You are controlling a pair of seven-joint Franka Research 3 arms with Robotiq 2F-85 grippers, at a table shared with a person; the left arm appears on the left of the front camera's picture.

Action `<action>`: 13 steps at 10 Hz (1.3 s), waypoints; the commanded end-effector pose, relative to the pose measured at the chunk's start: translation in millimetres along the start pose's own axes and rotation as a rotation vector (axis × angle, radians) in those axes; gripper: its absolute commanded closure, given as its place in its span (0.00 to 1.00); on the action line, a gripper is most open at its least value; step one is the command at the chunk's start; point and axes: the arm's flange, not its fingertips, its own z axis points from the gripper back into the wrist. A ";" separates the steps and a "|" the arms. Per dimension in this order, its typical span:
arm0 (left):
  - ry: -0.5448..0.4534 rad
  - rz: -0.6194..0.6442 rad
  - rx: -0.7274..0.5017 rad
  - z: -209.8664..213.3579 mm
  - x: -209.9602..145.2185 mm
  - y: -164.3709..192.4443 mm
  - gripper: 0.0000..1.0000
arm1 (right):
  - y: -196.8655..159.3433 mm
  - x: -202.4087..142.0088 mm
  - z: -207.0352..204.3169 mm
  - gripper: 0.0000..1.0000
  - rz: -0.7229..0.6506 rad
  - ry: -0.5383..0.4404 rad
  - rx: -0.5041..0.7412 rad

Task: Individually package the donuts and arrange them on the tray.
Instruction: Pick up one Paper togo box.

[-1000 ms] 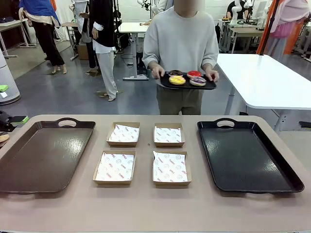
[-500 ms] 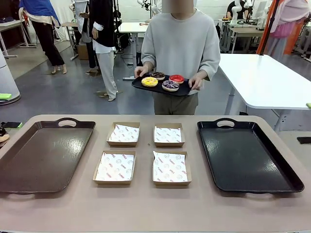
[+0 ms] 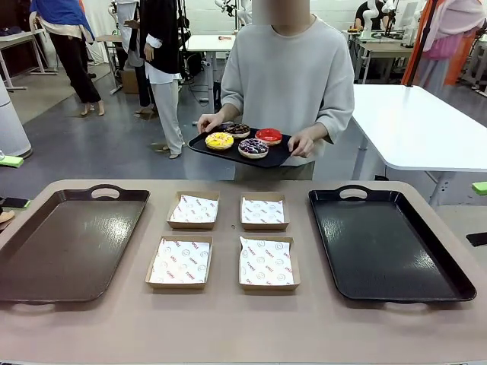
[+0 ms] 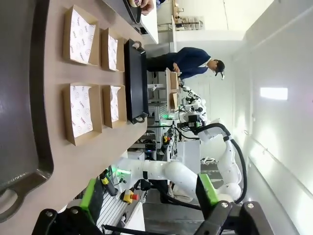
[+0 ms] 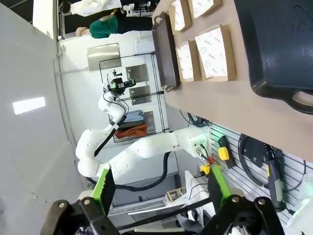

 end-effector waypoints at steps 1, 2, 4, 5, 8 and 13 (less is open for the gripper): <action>-0.009 0.002 0.003 3.4 1.4 1.0 0.00 | -0.9 0.5 -0.4 0.00 -0.006 0.002 0.001; -0.009 0.002 0.003 3.4 1.4 1.0 0.00 | -0.9 0.5 -0.4 0.00 -0.006 0.002 0.001; -0.009 0.002 0.003 3.4 1.4 1.0 0.00 | -0.9 0.5 -0.4 0.00 -0.006 0.002 0.001; -0.009 0.002 0.003 3.4 1.4 1.0 0.00 | -0.9 0.5 -0.4 0.00 -0.006 0.002 0.001; -0.009 0.002 0.003 3.4 1.4 1.0 0.00 | -0.9 0.5 -0.4 0.00 -0.006 0.002 0.001; -0.009 0.002 0.003 3.4 1.4 1.0 0.00 | -0.9 0.5 -0.4 0.00 -0.006 0.002 0.001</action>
